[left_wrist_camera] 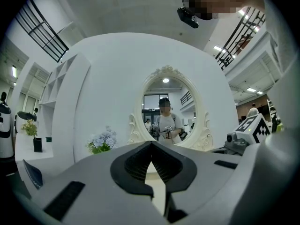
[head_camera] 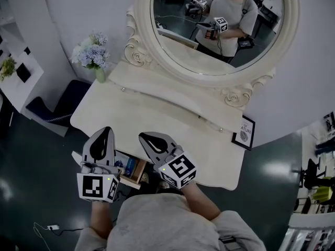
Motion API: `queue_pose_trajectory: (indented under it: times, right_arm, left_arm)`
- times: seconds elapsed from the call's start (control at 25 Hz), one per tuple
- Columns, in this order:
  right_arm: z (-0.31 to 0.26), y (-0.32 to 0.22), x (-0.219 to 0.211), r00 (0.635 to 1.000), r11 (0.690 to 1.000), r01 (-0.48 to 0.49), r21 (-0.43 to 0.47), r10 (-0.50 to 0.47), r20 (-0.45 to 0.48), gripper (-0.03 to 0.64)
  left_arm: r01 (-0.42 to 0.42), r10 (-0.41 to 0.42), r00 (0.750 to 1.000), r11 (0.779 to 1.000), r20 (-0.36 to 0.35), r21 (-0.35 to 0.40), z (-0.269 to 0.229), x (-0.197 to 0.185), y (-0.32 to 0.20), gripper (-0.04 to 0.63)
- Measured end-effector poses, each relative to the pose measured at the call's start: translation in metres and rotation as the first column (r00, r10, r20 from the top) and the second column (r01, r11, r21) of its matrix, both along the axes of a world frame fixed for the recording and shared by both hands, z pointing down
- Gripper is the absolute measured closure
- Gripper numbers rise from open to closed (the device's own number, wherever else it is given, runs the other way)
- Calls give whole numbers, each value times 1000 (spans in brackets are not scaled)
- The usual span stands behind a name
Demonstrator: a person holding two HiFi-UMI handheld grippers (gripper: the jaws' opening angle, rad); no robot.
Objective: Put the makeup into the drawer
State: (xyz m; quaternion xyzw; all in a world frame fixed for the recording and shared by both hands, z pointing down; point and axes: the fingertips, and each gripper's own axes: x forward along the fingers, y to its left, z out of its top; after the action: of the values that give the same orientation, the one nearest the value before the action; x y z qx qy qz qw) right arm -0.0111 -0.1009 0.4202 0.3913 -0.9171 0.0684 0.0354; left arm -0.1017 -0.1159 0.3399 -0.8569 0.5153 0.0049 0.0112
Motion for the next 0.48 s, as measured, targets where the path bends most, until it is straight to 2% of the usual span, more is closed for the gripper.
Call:
queue_pose_trajectory:
  times: [0.48]
  right_arm:
    - [-51,2,14,997,993,-36,111,28,72,595]
  left_arm:
    - [-20,20,1000,1000,-1,12,-4,4,1,581]
